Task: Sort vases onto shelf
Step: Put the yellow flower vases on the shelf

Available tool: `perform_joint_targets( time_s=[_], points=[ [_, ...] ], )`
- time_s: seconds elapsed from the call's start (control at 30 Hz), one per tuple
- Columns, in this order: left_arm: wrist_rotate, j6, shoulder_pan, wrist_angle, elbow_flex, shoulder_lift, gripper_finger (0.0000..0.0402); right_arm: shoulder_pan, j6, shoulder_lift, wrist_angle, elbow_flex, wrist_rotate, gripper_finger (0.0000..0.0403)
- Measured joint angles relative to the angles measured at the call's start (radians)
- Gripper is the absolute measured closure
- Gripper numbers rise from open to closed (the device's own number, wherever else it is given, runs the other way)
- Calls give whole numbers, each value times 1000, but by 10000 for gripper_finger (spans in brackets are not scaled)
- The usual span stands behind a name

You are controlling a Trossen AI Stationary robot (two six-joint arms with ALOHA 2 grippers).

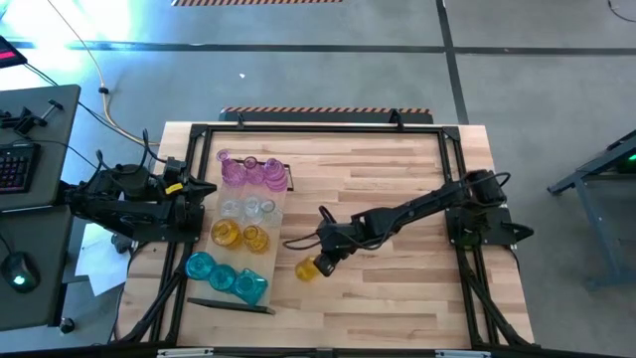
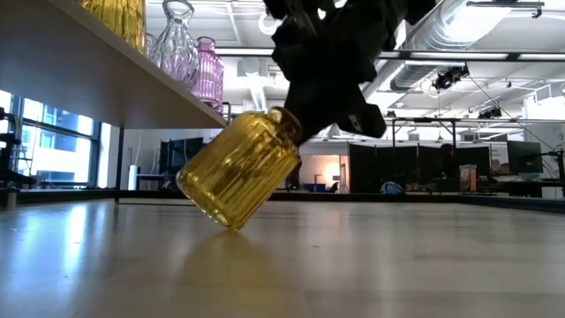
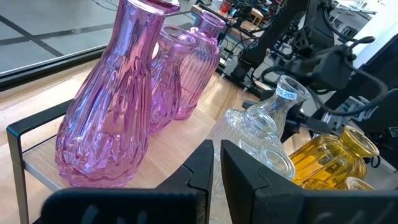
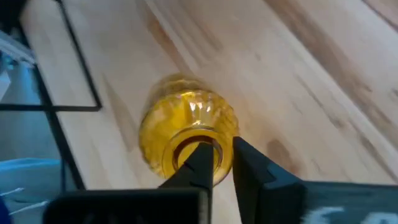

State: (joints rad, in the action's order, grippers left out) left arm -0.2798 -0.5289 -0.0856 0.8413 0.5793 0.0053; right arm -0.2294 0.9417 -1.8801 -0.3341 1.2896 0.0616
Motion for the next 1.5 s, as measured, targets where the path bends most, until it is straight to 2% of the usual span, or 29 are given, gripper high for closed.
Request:
perform_joint_targets(
  time_s=[0.07, 0.3, 0.5, 0.6, 0.77, 0.93, 1.1, 1.2, 1.37, 1.5],
  points=[
    [0, 1, 0, 0, 0, 0, 380, -3, -5, 2, 10, 2, -3, 395],
    [0, 0, 0, 0, 0, 0, 380, -2, 1, 2, 20, 2, -29, 398],
    [0, 1, 0, 0, 0, 0, 380, -6, 38, 17, -5, 24, 26, 400],
    [0, 2, 0, 0, 0, 0, 380, -8, 12, 20, -125, 128, 26, 400],
    [0, 2, 0, 0, 0, 0, 380, -6, -103, 18, -465, 400, -29, 401],
    [0, 2, 0, 0, 0, 0, 380, 4, -159, 18, -617, 558, -66, 402],
    [0, 2, 0, 0, 0, 0, 380, 13, -181, 16, -619, 585, -73, 402],
    [0, 2, 0, 0, 0, 0, 380, 14, -184, 15, -537, 585, -73, 402],
    [0, 2, 0, 0, 0, 0, 380, 14, -192, -10, -515, 588, -72, 402],
    [0, 2, 0, 0, 0, 0, 380, 14, -206, -49, -520, 642, -55, 403]
  ],
)
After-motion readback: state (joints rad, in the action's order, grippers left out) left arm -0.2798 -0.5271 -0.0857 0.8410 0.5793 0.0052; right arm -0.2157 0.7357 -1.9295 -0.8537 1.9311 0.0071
